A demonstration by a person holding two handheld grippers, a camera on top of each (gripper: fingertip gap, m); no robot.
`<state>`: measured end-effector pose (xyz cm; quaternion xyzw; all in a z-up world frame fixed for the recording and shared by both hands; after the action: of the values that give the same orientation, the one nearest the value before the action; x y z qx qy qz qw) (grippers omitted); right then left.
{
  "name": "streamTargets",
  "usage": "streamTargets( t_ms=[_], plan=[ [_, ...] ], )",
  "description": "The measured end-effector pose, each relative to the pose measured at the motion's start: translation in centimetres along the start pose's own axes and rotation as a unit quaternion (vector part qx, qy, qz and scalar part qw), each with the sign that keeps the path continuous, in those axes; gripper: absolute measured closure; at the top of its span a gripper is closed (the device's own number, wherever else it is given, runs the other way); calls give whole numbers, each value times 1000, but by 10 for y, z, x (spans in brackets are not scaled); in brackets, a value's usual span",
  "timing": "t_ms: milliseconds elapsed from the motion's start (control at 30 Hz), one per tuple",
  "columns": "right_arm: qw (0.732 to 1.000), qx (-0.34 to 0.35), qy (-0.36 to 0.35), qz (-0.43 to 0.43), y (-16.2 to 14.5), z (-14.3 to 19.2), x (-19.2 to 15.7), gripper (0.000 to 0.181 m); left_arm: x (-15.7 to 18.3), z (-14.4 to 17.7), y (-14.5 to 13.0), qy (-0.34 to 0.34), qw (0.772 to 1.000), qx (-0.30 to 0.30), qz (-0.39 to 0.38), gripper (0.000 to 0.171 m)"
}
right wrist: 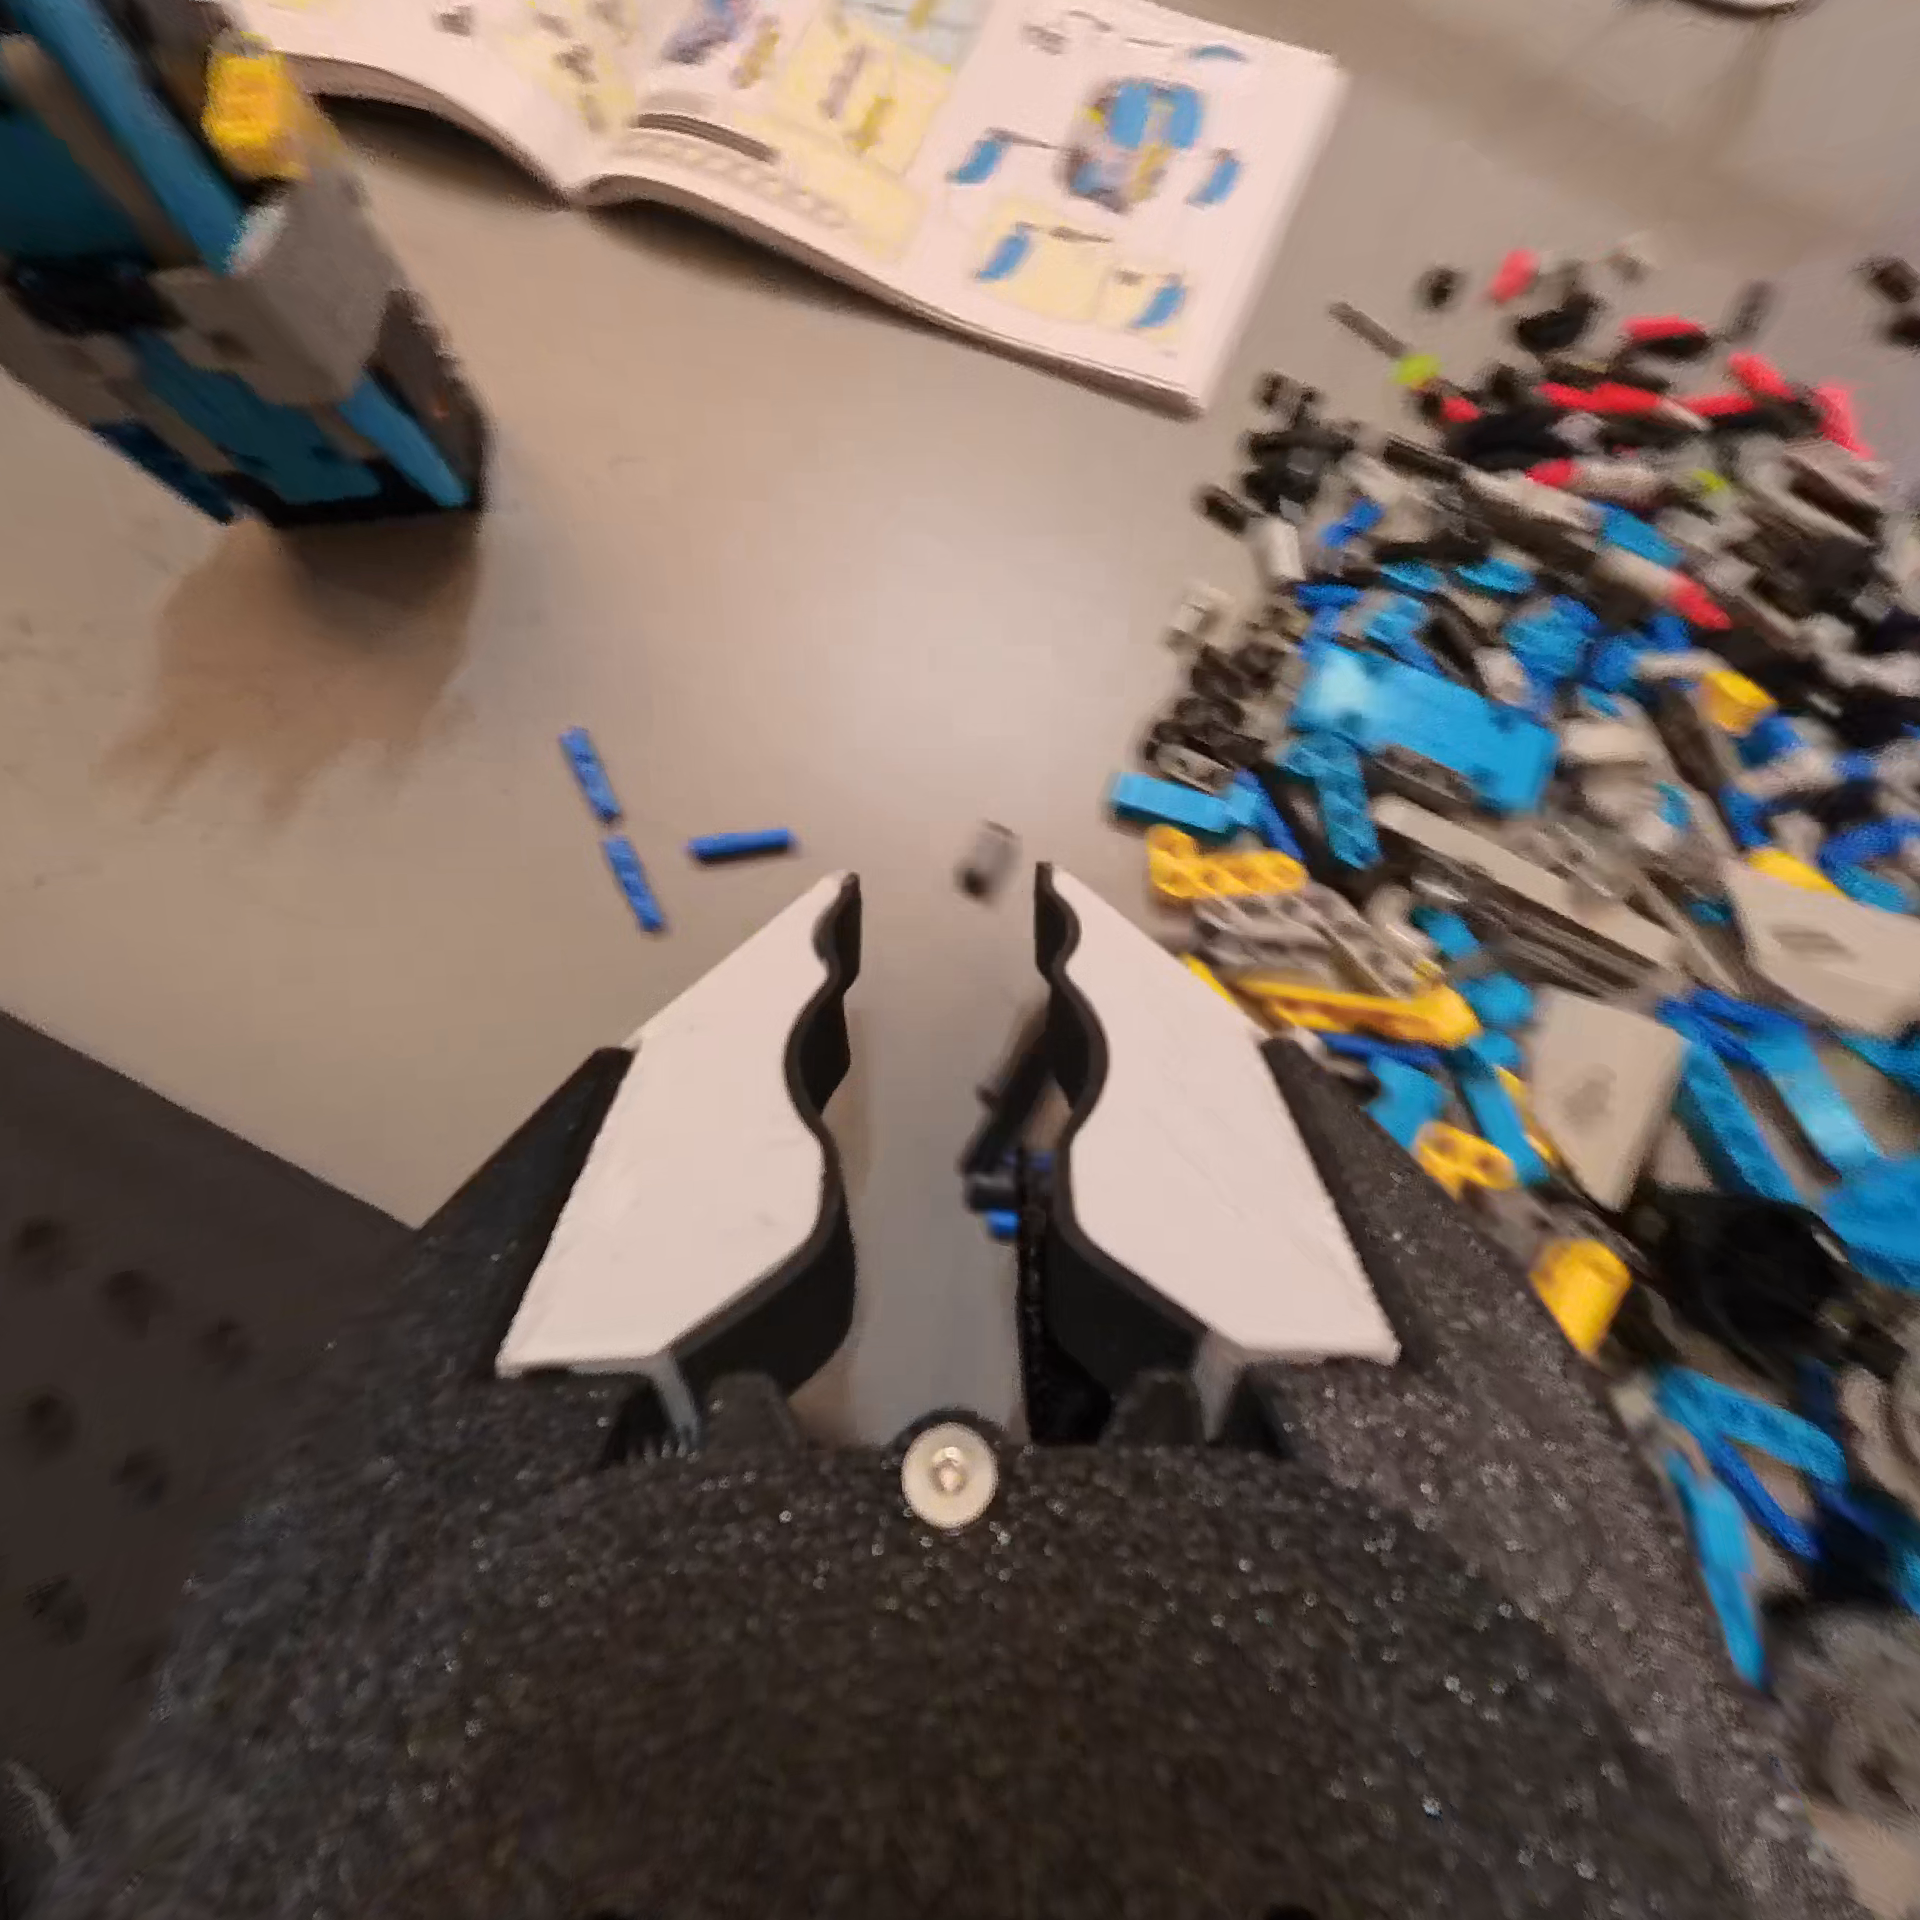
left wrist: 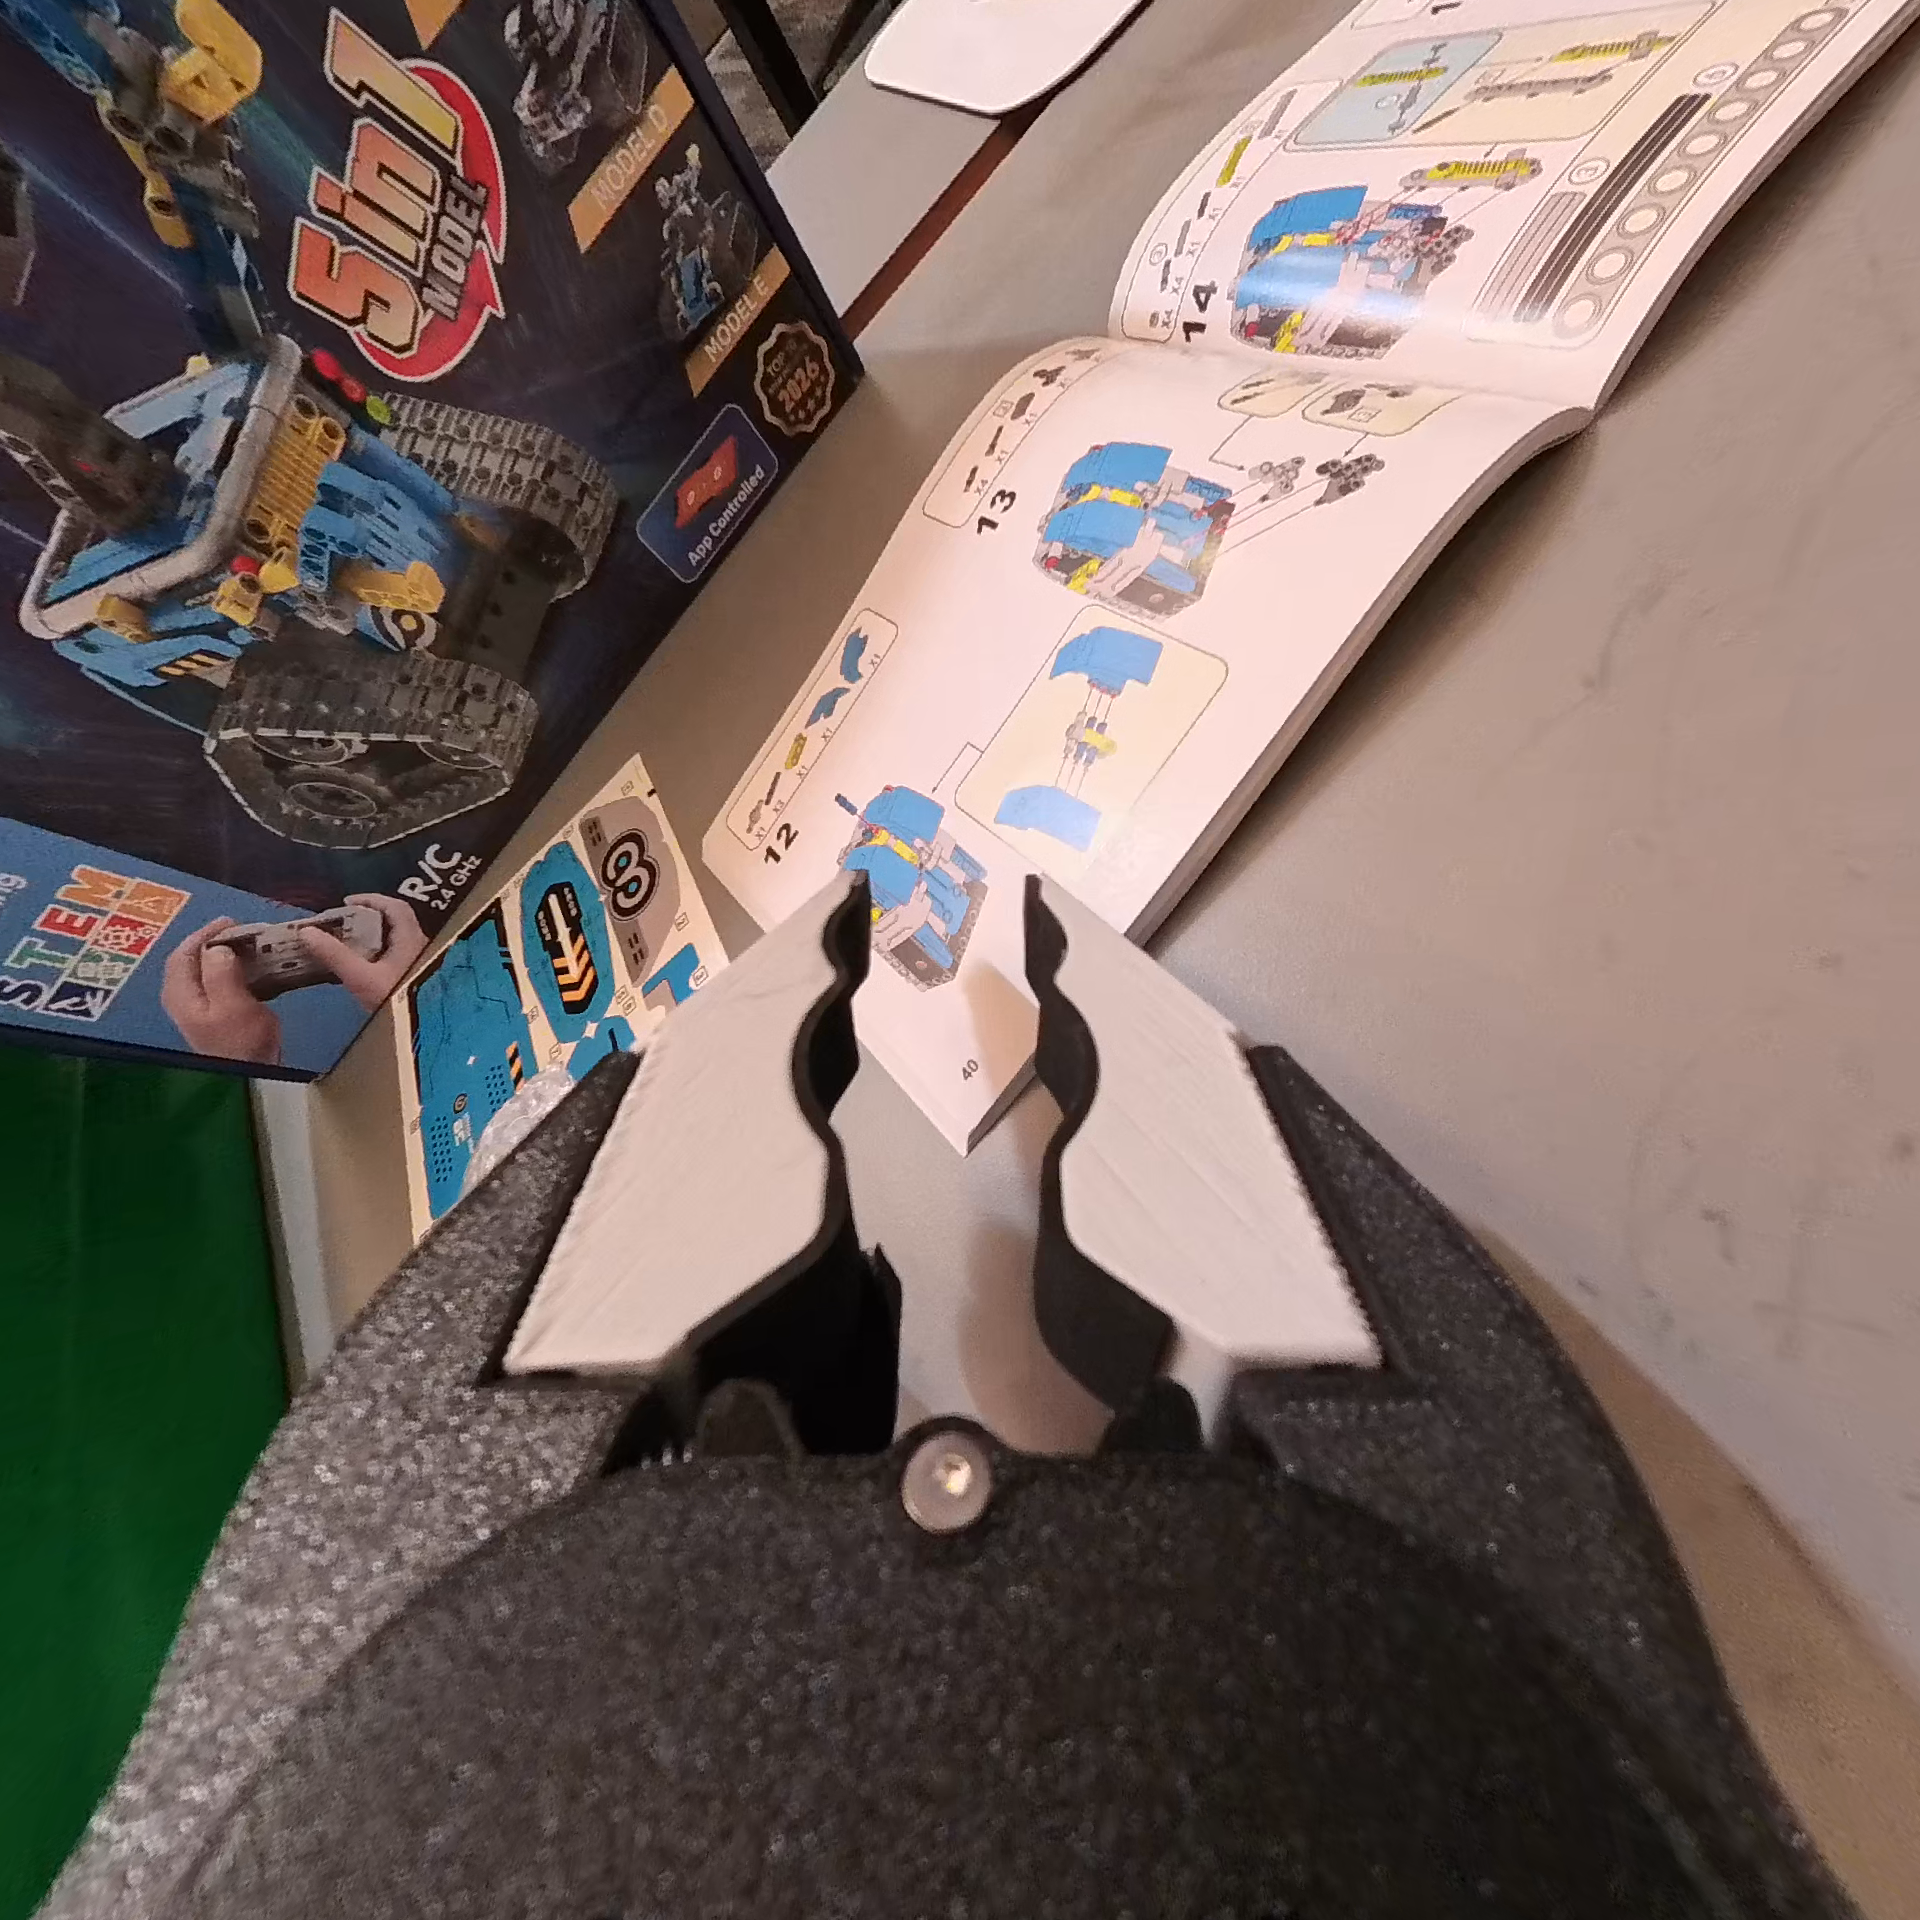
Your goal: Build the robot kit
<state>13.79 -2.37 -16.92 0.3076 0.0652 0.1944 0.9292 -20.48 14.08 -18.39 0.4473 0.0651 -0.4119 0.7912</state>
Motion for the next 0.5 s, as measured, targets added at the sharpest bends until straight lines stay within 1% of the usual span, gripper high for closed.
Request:
streamTargets(
  t_ms=[133,200,333,500],
  plan=[
    [996,-3,-56,-63,-25,18,53,149,1,0,0,3,1000,0,-7,143],
    [993,-4,-82,-82,-37,26,74,150,1,0,0,2,1000,0,-7,143],
    [988,6,-125,-87,-50,43,101,151,0,0,0,-5,1000,0,4,143],
    [983,2,-141,-116,-70,61,127,152,-1,0,0,-9,1000,1,10,143]
  ],
)
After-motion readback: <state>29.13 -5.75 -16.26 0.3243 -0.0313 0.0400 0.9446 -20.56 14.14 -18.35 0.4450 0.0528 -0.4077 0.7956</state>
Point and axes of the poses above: each gripper's, where its closed fingertips meet, z back along the fingers, y out of its top, x = y × z across the jaws, the point moved 3 cm from there along z, back along the fingers, and after that the axes turned 8 degrees about -x, right-handed, at the moved point
